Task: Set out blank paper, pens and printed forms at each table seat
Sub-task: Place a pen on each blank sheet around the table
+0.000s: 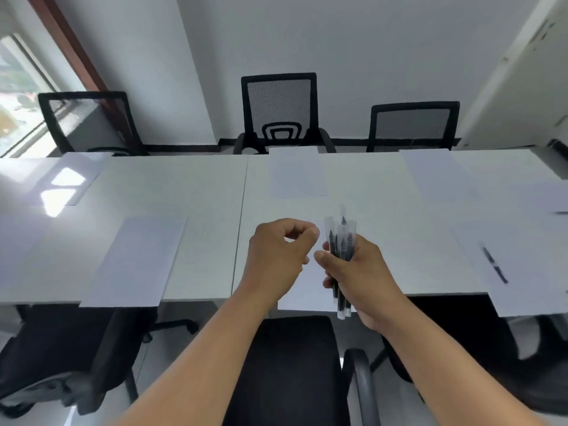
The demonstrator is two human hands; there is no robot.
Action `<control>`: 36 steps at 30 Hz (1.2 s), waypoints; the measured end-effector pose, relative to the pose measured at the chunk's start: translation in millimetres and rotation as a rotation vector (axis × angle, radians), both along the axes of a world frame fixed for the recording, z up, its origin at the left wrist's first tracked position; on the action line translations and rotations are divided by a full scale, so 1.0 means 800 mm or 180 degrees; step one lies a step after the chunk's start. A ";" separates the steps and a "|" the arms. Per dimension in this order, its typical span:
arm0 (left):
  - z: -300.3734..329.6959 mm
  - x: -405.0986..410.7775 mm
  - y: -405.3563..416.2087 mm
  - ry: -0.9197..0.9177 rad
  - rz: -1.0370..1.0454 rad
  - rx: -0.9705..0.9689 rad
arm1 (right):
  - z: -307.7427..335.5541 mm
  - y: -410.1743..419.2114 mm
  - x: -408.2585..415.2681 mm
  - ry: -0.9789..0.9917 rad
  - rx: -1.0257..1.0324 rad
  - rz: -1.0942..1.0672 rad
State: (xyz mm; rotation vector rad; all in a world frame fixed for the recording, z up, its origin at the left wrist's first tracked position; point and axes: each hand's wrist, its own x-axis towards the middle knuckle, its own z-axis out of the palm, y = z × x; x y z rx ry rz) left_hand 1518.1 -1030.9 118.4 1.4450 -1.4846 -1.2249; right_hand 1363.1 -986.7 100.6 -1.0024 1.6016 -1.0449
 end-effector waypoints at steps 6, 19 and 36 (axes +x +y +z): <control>-0.032 -0.003 -0.012 0.0207 -0.0153 0.0281 | -0.025 0.004 0.001 0.0007 0.0083 0.0002; -0.093 -0.041 -0.046 0.0100 -0.0418 0.0667 | -0.090 -0.009 -0.031 -0.0104 0.0273 0.0031; -0.218 -0.078 -0.129 -0.0265 0.0371 0.1306 | -0.187 -0.008 -0.095 -0.0663 0.0902 -0.0556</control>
